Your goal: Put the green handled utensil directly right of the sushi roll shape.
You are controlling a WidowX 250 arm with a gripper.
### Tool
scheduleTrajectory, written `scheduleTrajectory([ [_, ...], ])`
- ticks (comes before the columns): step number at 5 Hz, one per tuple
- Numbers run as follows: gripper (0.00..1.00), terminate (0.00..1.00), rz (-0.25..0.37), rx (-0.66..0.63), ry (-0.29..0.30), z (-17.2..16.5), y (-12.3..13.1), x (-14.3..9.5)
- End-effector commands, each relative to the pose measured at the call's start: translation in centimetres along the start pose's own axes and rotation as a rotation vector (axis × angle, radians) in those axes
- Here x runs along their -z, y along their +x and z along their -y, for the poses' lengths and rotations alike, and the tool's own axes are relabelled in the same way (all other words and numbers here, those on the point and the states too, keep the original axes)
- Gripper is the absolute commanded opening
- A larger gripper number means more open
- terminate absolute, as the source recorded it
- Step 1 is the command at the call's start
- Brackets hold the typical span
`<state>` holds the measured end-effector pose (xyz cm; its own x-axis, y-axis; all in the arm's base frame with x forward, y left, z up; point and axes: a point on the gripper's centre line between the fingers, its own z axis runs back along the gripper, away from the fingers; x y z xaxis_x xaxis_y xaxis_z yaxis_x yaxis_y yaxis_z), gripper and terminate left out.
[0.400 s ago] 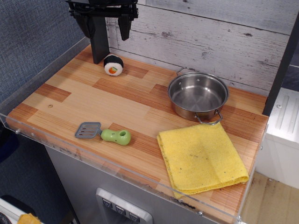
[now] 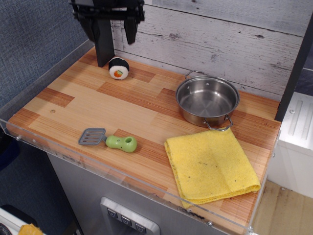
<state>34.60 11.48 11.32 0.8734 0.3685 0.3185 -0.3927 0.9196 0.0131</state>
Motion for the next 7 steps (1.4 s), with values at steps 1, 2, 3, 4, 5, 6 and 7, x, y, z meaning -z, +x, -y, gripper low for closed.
scheduleTrajectory([
  [1,1.00,0.00,0.022,-0.239,0.035,-1.6,-2.7,0.3],
  [2,1.00,0.00,0.022,-0.502,0.033,-1.5,-5.1,0.4],
  [3,1.00,0.00,-0.041,-0.773,0.028,0.0,-8.4,0.7],
  [4,1.00,0.00,-0.082,-0.997,0.050,2.1,-10.4,0.4],
  [5,1.00,0.00,-0.107,-1.044,0.038,3.8,-11.7,0.5],
  [6,1.00,0.00,-0.133,-1.051,0.049,4.6,-13.0,1.2],
  [7,1.00,0.00,-0.127,-1.041,0.060,4.4,-13.6,2.3],
])
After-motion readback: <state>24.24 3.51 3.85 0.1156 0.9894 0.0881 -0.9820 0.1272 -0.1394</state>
